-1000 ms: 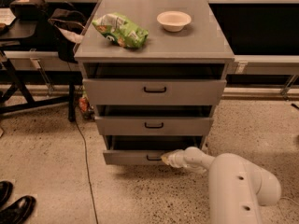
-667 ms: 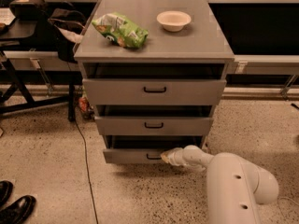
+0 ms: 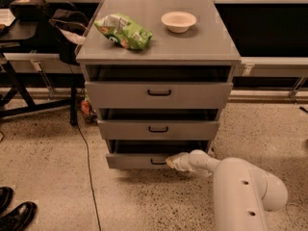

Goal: Close bottom drawer

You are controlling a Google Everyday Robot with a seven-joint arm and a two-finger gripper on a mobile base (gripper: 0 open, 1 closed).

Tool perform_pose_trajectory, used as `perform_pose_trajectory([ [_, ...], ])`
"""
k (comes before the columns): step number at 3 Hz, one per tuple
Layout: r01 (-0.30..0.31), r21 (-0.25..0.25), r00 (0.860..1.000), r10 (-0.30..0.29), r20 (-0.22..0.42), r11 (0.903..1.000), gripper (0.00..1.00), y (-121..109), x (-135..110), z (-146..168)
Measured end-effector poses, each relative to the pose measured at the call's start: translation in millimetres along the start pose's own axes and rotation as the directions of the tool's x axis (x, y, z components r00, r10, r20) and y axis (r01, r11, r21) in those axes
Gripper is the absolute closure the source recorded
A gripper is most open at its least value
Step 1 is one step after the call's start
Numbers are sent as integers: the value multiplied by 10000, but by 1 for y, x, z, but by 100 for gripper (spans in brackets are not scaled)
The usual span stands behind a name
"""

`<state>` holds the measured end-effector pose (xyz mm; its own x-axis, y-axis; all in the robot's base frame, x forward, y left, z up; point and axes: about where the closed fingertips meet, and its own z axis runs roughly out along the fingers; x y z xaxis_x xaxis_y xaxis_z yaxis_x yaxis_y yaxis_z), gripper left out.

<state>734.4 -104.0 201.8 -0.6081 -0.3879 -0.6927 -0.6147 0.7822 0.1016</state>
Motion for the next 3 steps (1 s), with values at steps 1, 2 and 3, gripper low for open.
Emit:
perform_pose_trajectory([
  [1, 0, -1, 10000, 0, 0, 10000, 39, 0, 0, 0],
  [2, 0, -1, 10000, 0, 0, 10000, 16, 0, 0, 0],
  [3, 43, -26, 10000, -43, -22, 10000, 0, 4, 1, 0],
])
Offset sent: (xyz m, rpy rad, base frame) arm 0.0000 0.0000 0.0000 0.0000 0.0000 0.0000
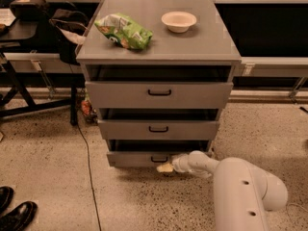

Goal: Close bottom drawer

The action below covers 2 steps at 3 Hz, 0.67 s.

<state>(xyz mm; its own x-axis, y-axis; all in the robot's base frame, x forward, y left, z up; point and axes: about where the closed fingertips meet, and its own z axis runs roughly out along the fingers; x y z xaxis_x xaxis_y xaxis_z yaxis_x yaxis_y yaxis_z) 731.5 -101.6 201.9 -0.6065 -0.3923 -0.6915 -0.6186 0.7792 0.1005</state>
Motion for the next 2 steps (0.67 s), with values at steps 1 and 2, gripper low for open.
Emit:
perform_pose_trajectory([
  [1, 16, 142, 10000, -17, 72, 9999, 0, 0, -6, -4],
  [2, 19, 142, 10000, -20, 72, 9999, 0, 3, -3, -6],
])
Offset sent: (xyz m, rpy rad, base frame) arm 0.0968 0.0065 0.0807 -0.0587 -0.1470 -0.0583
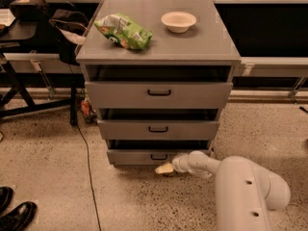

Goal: Close bottom drawer

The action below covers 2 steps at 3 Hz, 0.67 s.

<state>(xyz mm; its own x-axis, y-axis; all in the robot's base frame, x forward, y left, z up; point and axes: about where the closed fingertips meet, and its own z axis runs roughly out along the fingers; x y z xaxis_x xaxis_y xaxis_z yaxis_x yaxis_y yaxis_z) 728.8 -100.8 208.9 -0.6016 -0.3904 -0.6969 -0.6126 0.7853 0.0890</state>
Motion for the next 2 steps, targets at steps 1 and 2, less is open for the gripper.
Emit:
perform_pose_trajectory([
  [1, 116, 45, 9999, -116, 79, 9999, 0, 0, -9, -2],
  [2, 325, 198, 9988, -332, 363, 9993, 0, -12, -40, -2],
])
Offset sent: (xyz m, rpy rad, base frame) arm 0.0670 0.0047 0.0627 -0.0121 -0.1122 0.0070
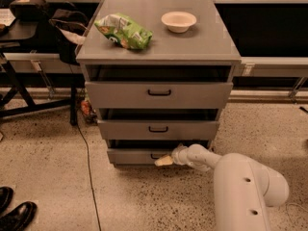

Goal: Close bottom drawer

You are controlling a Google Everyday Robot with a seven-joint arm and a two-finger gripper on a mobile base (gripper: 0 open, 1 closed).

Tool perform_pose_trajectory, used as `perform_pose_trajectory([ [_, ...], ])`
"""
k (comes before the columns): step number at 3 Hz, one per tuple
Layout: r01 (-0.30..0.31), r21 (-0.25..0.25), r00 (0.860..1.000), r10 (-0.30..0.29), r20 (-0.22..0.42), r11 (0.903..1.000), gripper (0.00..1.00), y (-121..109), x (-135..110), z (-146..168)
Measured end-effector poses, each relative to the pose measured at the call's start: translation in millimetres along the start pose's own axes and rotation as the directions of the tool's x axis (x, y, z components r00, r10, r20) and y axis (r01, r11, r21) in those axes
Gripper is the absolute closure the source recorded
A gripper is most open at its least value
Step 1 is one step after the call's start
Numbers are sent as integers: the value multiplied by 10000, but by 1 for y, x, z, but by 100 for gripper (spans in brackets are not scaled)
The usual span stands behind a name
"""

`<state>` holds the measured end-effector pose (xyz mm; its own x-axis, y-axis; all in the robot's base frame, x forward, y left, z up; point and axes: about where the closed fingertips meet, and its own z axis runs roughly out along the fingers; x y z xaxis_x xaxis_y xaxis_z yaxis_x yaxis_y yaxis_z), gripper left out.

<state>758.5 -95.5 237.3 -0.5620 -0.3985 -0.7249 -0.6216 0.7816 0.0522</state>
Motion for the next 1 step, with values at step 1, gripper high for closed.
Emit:
perform_pose_trajectory([
  [1, 0, 0, 10000, 0, 0, 10000, 0, 0, 0, 0],
])
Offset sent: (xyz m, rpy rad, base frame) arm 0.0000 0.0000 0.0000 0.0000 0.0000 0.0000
